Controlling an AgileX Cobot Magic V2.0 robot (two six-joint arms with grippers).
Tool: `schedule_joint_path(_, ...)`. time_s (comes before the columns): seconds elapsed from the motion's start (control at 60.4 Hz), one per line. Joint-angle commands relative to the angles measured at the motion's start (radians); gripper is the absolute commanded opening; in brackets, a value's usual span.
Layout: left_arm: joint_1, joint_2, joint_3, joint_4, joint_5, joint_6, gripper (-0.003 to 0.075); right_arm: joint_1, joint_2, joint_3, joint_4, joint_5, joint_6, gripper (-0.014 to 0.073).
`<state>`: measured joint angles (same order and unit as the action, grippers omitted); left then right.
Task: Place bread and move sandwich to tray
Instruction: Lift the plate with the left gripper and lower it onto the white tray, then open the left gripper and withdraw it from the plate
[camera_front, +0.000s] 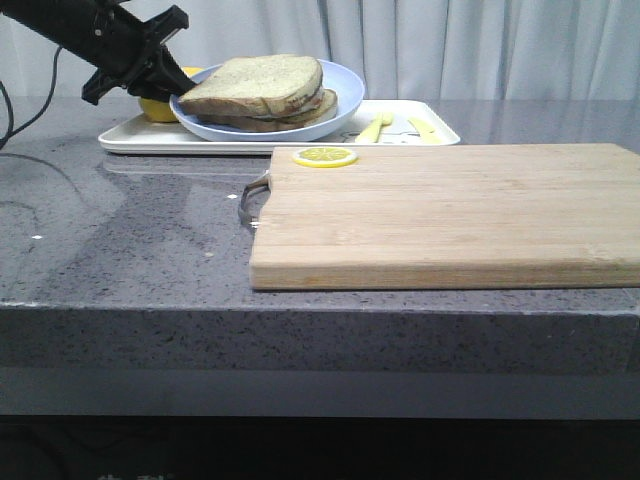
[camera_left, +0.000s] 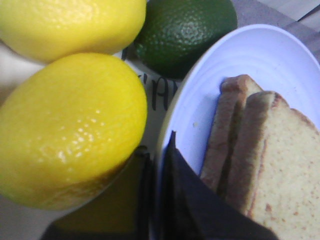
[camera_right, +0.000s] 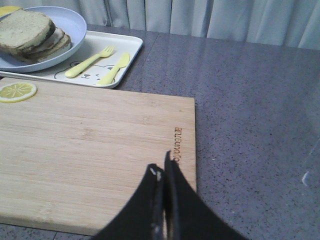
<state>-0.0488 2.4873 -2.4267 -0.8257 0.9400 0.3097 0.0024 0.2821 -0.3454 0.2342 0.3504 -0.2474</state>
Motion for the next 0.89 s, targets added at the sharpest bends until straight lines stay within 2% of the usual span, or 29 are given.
schedule_joint_path(0.0,-0.018,-0.076,-0.04,-0.061,-0.049,-0.023,-0.0013,0.003,0.007,-0.025,0.006,-0.085,-0.007,-0.0079)
schedule_joint_path(0.099,-0.022,-0.076,-0.04,-0.036,-0.049,-0.023,0.0041,0.003,0.007,-0.025,0.006,-0.085,-0.007,-0.0079)
schedule_joint_path(0.331,-0.018,-0.076,-0.04,-0.018,-0.042,-0.023,0.0253,0.003,0.007,-0.025,0.006,-0.085,-0.007,-0.0079)
schedule_joint_path(0.414,-0.011,-0.078,-0.05,-0.018,-0.025,-0.023,0.0279,0.003,0.007,-0.025,0.006,-0.085,-0.007,-0.0079)
schedule_joint_path(0.596,0.021,-0.079,-0.144,-0.018,0.057,-0.023,0.0256,0.003,0.007,-0.025,0.006,-0.085,-0.007,-0.0079)
schedule_joint_path(0.662,0.035,-0.079,-0.2,-0.02,0.1,-0.035,0.021,0.003,0.007,-0.025,0.006,-0.085,-0.007,-0.0079)
schedule_joint_path(0.828,0.036,-0.079,-0.294,-0.025,0.215,-0.042,-0.0021,0.003,0.007,-0.025,0.006,-0.085,-0.007,-0.0079)
schedule_joint_path(0.878,0.035,-0.079,-0.303,-0.025,0.236,-0.04,-0.0019,0.003,0.007,-0.025,0.006,-0.085,-0.007,-0.0079)
